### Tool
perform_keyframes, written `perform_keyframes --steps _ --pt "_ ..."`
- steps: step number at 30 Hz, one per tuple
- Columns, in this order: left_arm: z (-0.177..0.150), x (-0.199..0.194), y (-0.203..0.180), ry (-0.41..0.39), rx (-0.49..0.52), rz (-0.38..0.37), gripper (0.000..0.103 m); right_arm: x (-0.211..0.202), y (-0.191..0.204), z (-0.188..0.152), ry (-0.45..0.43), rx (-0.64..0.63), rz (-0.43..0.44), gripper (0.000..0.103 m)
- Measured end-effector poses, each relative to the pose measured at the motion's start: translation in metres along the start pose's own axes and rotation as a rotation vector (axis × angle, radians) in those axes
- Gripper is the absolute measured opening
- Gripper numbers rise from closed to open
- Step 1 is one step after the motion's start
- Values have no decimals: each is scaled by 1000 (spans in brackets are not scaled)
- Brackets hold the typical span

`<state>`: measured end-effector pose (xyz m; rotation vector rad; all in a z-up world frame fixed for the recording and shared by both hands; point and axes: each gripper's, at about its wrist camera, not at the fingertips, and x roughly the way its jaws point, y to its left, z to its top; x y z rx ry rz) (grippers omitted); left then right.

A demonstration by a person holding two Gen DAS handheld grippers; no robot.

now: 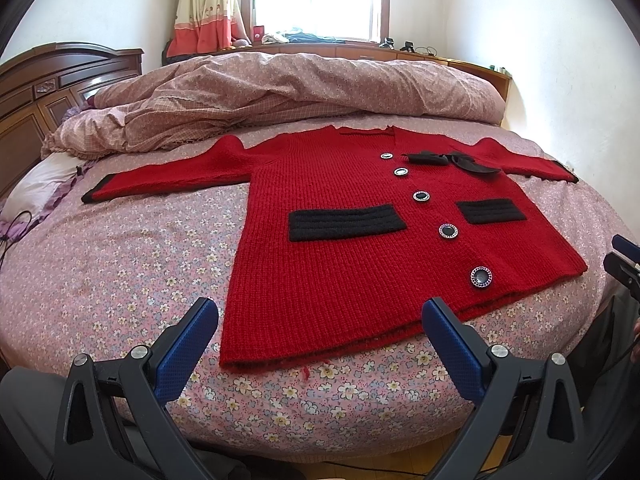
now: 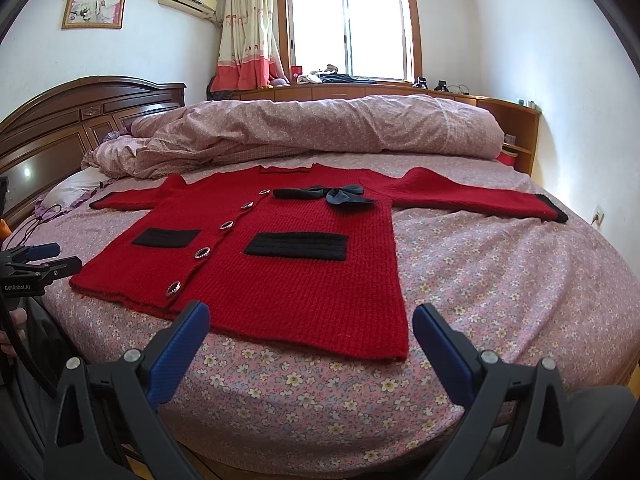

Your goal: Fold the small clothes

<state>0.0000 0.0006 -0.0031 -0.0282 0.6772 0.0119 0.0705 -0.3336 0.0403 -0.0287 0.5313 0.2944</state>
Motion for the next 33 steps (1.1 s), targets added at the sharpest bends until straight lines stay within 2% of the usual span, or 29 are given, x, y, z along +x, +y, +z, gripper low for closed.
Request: perform_keyframes --steps 4,8,12,18,22,25,27,29,33 --pt "0 0 2 4 -15 -6 99 0 0 0 0 0 0 103" --pt "9 2 20 25 -111 -58 99 -1 -1 3 -4 23 16 103" --pt "26 6 44 24 -203 -24 99 -1 -13 15 -25 86 49 103" --pt "47 24 87 50 -293 4 99 16 -36 36 -38 155 53 103" --pt "58 36 136 52 -446 -11 98 34 -36 47 -20 190 88 103" --pt "62 48 178 47 -566 12 98 58 -13 59 19 156 113 103" --pt "63 58 203 36 -604 30 97 72 7 66 31 121 145 103" --pt "63 68 226 46 -646 58 93 90 35 78 43 90 194 103" --pt "72 85 280 26 -759 41 92 129 106 100 68 41 315 103"
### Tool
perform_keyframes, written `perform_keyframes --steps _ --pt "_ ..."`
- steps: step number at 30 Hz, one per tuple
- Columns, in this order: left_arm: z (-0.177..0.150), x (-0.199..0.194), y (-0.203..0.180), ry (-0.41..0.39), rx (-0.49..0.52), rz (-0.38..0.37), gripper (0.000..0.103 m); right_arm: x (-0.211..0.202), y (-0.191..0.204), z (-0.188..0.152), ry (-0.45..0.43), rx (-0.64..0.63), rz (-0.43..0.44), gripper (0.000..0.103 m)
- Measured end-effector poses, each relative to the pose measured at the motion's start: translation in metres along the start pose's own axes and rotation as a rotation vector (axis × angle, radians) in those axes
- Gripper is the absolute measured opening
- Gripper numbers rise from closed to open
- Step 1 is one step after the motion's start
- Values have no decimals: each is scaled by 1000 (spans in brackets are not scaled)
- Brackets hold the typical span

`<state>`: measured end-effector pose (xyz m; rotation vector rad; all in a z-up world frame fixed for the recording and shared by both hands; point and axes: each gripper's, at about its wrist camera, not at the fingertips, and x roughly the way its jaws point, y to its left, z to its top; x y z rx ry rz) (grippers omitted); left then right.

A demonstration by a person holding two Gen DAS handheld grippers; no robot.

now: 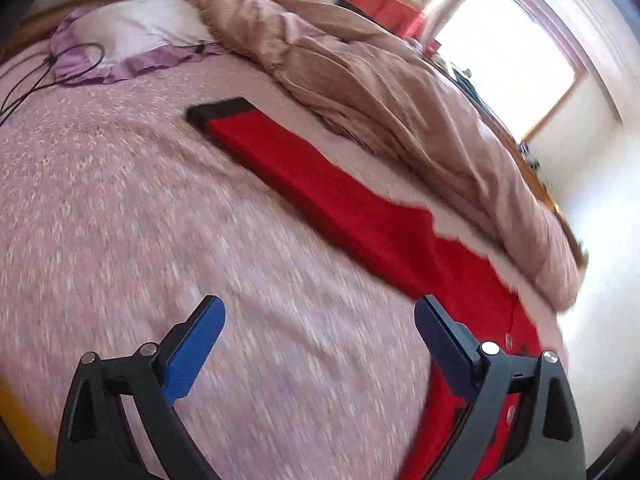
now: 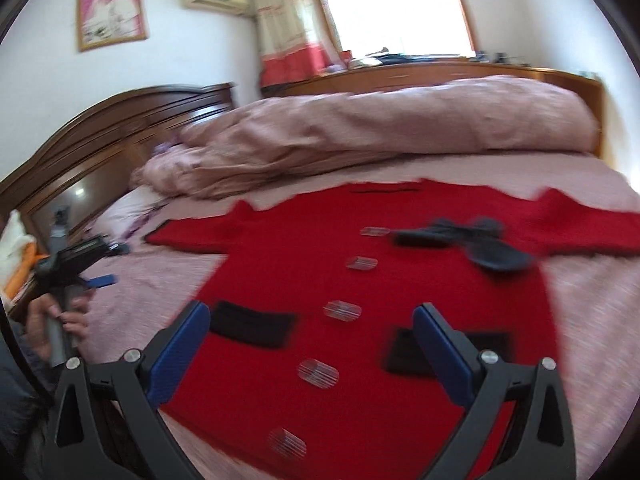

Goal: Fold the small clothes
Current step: 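Reach the left gripper to the black-cuffed sleeve and grasp the cuff, then lift the sleeve with the left gripper, fold it across the body, release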

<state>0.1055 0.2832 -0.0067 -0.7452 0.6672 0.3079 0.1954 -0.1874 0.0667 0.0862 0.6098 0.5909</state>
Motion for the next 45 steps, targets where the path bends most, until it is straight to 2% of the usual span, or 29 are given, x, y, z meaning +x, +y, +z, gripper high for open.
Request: perform_keyframes --steps 2,5,8,11,13,16,19,21,22,23,24,26,28,32,35,39,43,45 --pt "24 9 13 -17 -43 -35 90 32 30 8 17 -16 51 103" --pt "55 25 35 -50 -114 -41 88 84 76 17 51 -35 120 103" --pt "79 54 60 -11 -223 -52 84 142 123 27 74 -42 175 103" --pt "90 75 85 26 -349 -95 81 201 165 45 80 -22 186 103" --pt "97 87 98 36 -388 -105 81 234 189 56 74 5 196 103" --pt "109 103 111 37 -412 -134 81 276 219 59 68 79 199 103" --pt "124 110 116 3 -390 -140 80 301 235 41 77 113 210 103" --pt "131 116 117 -30 -361 -108 73 313 236 32 130 111 204 103" --pt "134 121 114 -42 -316 -86 66 316 230 32 140 151 225 103" --pt "137 126 112 -47 -286 -62 52 314 222 31 128 191 236 103" --pt "137 130 109 -52 -260 -21 43 313 212 29 121 235 242 103" --pt "137 135 111 -35 -250 12 3 315 197 25 120 313 281 103" --pt "135 133 108 -37 -260 -24 3 316 198 25 113 310 284 103" --pt "141 99 75 -148 -137 -57 2 312 202 32 142 266 269 103" --pt "142 71 38 -210 -77 -126 2 284 186 43 131 249 270 103" --pt "131 44 -31 -251 23 -209 2 223 145 62 122 193 309 103" --pt "99 26 -127 -269 131 -297 2 132 80 68 66 31 219 103" --pt "77 21 -171 -269 179 -333 2 82 35 64 48 -45 117 103"
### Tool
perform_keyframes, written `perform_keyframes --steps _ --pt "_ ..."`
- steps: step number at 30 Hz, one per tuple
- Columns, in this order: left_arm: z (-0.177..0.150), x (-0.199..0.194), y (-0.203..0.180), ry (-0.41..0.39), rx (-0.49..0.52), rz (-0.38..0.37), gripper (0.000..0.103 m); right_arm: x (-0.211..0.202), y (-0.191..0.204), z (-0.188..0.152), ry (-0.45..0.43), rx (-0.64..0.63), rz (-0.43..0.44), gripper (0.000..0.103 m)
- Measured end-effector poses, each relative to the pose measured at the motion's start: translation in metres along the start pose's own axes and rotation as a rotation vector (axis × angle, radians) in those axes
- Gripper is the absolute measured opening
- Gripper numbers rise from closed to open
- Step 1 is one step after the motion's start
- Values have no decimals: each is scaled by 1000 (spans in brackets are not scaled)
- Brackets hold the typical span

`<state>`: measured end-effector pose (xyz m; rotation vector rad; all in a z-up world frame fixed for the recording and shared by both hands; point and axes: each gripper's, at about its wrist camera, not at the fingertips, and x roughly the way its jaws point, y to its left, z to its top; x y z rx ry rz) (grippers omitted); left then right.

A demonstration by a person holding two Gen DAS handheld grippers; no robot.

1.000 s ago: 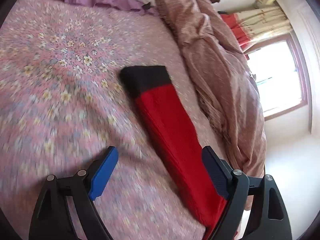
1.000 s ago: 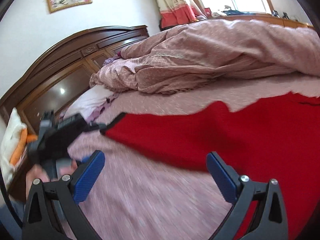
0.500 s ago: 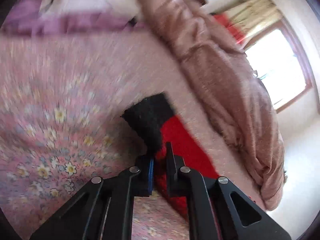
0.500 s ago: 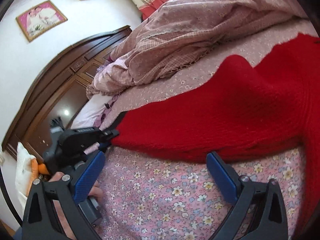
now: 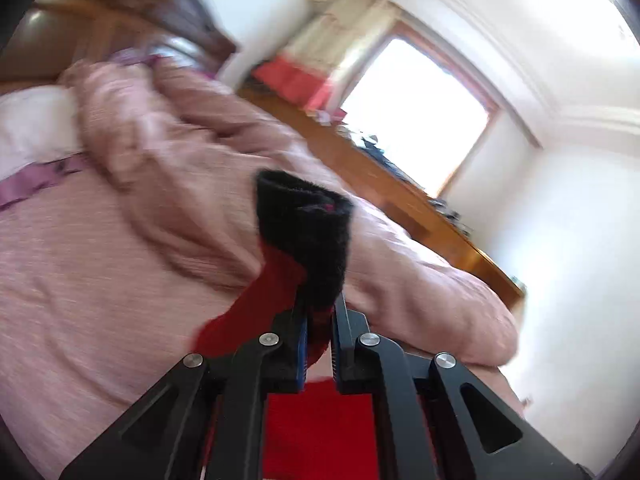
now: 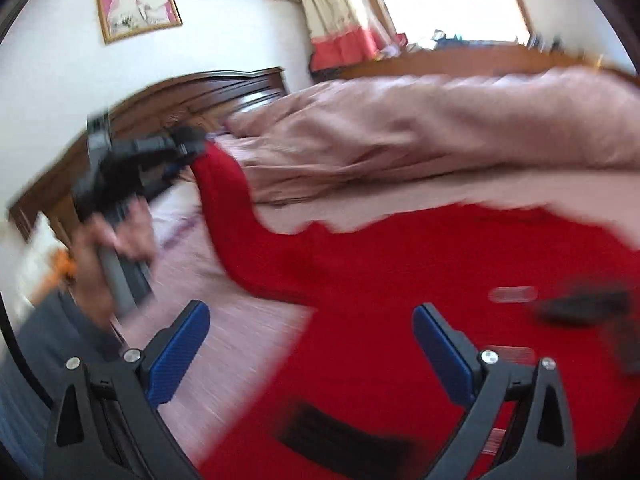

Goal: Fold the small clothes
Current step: 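Lift the sleeve with the left gripper, fold it across the body, release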

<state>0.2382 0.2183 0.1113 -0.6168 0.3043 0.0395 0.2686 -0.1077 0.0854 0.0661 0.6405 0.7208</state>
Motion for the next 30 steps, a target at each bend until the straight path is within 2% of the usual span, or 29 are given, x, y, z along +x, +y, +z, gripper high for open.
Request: perform_keyframes --steps 4,6,8,9,10,11,12,13,14,15,17,18,20,23,25,27,30 --pt "-48 28 -110 35 106 -78 2 -73 -75 -23 -5 -53 -164 103" --pt "-87 50 -161 76 146 -120 2 -93 -115 -29 -20 1 -221 103" --pt "-130 74 -199 149 188 -150 2 -117 -155 -46 -86 72 -260 103" --pt "-159 90 -218 207 235 -155 3 -127 -176 -57 -136 113 -287 103" --pt "-192 106 -235 278 295 -145 4 -131 -198 -64 -136 188 -337 103" --pt "-218 118 -247 339 343 -132 11 -131 -215 -64 -108 273 -356 103" --pt "-245 132 -254 425 389 -113 14 -135 -233 -65 -118 364 -299 103" --pt "-278 148 -259 563 446 -69 15 -140 -248 -68 -160 426 -223 103" --pt "-295 156 -262 641 471 -54 15 -140 -256 -67 -171 462 -219 103" --pt "-307 156 -261 672 492 -41 15 -141 -261 -68 -167 480 -242 103" --pt "-308 138 -263 596 529 -44 22 -142 -267 -68 -157 476 -263 103" --pt "-301 130 -262 596 527 -70 24 -141 -267 -67 -155 484 -260 103" --pt "-286 118 -257 615 495 -100 24 -135 -265 -64 -144 506 -213 103" --pt "-250 92 -237 572 470 -90 25 -125 -261 -60 -122 555 -123 103" --pt "-217 79 -212 526 462 -47 29 -117 -254 -53 -118 587 -66 103" --pt "-189 66 -185 492 471 30 33 -98 -247 -41 -102 594 -20 103" --pt "-155 53 -135 454 505 145 43 -71 -231 -17 -57 496 -4 99"
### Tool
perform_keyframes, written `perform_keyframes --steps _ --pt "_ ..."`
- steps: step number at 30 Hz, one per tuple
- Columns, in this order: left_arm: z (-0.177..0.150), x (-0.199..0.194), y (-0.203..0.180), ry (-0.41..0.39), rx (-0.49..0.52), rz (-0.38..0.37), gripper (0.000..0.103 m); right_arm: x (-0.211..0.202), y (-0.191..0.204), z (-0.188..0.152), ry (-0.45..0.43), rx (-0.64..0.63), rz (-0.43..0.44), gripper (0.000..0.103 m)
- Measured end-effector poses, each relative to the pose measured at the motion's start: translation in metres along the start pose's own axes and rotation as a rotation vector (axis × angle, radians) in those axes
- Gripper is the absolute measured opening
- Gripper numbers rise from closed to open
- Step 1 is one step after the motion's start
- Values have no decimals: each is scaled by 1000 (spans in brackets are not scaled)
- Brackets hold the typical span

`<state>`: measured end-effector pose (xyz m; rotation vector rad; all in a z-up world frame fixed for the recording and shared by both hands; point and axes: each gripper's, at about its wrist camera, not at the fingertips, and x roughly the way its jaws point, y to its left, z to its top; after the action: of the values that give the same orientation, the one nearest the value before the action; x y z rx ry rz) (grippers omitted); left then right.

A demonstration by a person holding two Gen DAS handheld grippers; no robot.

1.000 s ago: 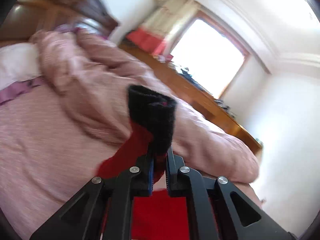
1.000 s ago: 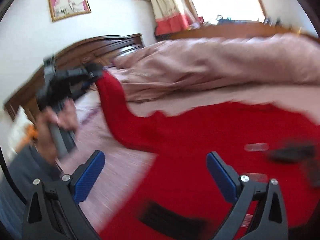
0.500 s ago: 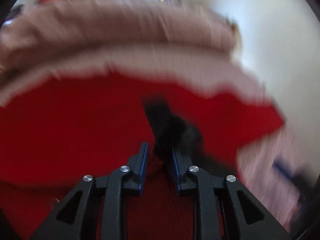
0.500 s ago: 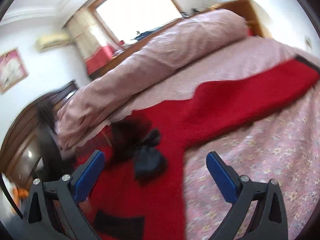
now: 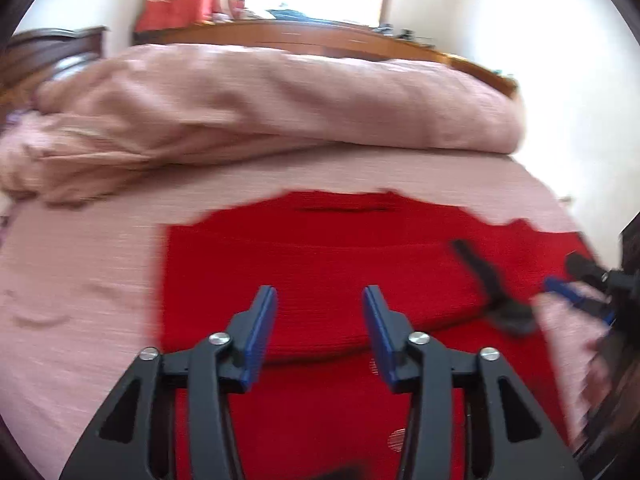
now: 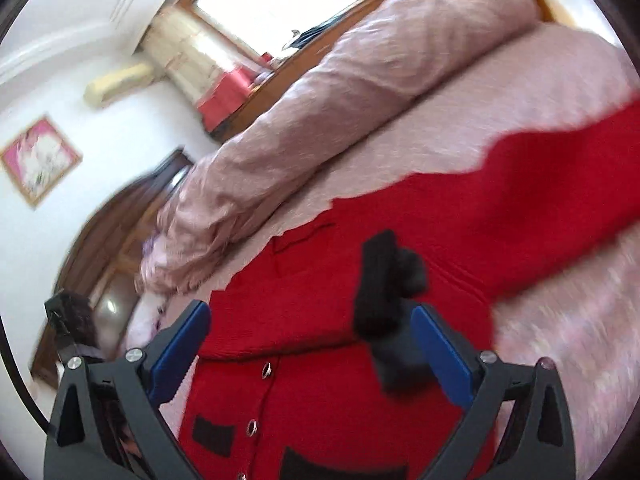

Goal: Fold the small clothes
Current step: 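Lift the sleeve with the left gripper, fold it across the body, release, then grasp the black cuff of the other sleeve with the right gripper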

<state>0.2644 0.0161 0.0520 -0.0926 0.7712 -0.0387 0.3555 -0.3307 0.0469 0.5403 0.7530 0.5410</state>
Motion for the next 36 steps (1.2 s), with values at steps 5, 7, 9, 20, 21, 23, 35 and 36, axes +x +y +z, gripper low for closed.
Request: perform_keyframes --steps 5,7,9,20,21,23,35,36 --pt "-25 9 100 -84 -144 130 43 61 8 12 140 -154 -94 78" --pt "-20 26 123 -29 -246 144 43 78 3 13 164 -161 -134 72" --pt "-12 37 135 6 -309 114 43 87 -4 9 176 -150 -137 71" --pt "-17 50 131 38 -281 159 43 95 -22 10 175 -105 -212 45" --pt "-17 51 129 39 -277 158 43 96 -23 8 178 -106 -219 36" --pt "-17 49 127 37 -269 154 43 95 -22 7 169 -112 -219 25" --pt "-19 50 130 49 -263 180 43 75 -14 24 74 -176 -303 9" --pt "-19 51 131 51 -264 180 43 75 -18 25 80 -149 -288 9"
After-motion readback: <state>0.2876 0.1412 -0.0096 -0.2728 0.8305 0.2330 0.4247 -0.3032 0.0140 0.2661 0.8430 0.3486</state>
